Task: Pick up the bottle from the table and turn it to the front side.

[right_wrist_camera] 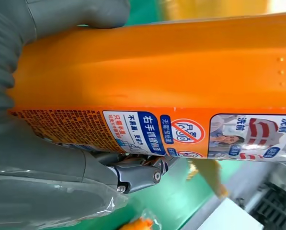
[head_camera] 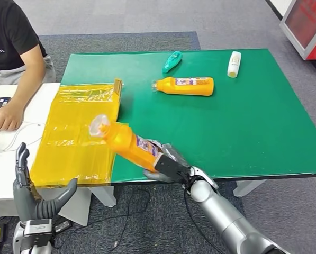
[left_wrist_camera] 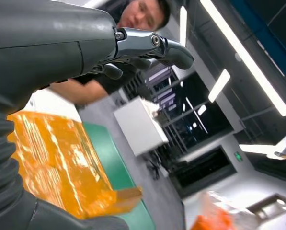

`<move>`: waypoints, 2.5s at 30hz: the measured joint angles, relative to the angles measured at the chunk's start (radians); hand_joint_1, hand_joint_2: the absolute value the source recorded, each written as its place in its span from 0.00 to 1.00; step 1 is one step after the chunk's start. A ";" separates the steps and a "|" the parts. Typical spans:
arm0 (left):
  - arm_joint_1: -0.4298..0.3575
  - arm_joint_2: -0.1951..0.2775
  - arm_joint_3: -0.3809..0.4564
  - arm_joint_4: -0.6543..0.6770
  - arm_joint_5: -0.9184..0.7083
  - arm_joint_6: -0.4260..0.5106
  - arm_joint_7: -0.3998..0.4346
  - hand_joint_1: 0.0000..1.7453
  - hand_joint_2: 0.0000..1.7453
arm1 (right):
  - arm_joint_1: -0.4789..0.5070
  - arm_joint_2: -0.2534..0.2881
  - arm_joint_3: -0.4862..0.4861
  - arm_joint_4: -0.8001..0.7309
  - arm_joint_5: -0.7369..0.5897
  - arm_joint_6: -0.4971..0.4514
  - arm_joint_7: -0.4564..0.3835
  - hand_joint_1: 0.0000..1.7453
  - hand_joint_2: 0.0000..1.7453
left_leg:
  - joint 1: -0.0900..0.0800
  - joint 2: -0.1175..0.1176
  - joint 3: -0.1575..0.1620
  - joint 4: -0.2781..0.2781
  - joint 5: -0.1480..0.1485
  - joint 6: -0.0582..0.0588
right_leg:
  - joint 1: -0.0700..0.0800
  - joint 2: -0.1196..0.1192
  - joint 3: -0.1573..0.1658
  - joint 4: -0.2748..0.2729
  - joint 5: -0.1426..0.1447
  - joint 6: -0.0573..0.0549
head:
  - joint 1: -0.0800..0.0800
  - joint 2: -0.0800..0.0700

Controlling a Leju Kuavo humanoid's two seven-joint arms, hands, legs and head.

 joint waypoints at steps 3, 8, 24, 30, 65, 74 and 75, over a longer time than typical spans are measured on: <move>-0.020 0.000 -0.014 -0.018 0.093 -0.059 -0.005 0.00 1.00 | 0.038 0.000 -0.031 -0.086 -0.090 0.042 -0.005 1.00 1.00 | 0.000 0.000 0.000 0.000 0.000 0.000 | 0.000 0.000 0.000 0.000 0.000 0.000 | 0.000 0.000; -0.045 -0.003 -0.026 -0.038 0.166 -0.110 -0.006 0.00 1.00 | 0.075 0.000 -0.053 -0.175 -0.119 0.045 -0.010 1.00 1.00 | 0.000 0.000 0.000 0.000 0.000 0.000 | 0.000 0.000 0.000 0.000 0.000 0.000 | 0.000 0.000; -0.234 -0.082 -0.061 -0.036 0.827 -0.603 0.189 0.00 1.00 | 0.127 -0.018 0.094 -0.332 0.051 -0.067 -0.062 1.00 1.00 | 0.000 0.000 -0.001 0.000 0.001 0.000 | 0.000 0.000 -0.001 0.000 0.001 0.000 | 0.000 0.000; -0.287 -0.100 -0.079 -0.027 0.871 -0.623 0.221 0.00 1.00 | 0.129 -0.032 0.130 -0.349 0.046 -0.084 -0.063 1.00 1.00 | 0.000 0.000 -0.001 0.000 0.001 0.000 | 0.000 0.000 -0.001 0.000 0.001 0.000 | 0.000 0.000; -0.294 -0.058 -0.251 -0.007 0.848 -0.560 0.289 0.00 1.00 | 0.069 -0.037 0.051 -0.227 -0.042 -0.155 0.020 1.00 1.00 | 0.000 0.000 -0.002 0.000 0.001 0.000 | 0.000 0.000 -0.001 0.000 0.001 0.001 | 0.000 0.000; -0.316 -0.051 -0.247 0.023 0.860 -0.547 0.337 0.00 1.00 | 0.073 -0.037 0.086 -0.238 0.014 -0.156 0.035 0.74 1.00 | 0.000 0.000 -0.002 0.000 0.001 0.000 | 0.000 0.000 -0.001 0.000 0.001 0.001 | 0.000 0.000; -0.320 -0.051 -0.246 0.027 0.865 -0.547 0.346 0.00 1.00 | 0.073 -0.037 0.091 -0.239 0.021 -0.159 0.040 0.79 1.00 | 0.000 0.000 -0.002 0.000 0.001 0.000 | 0.000 0.000 -0.001 0.000 0.001 0.001 | 0.000 0.000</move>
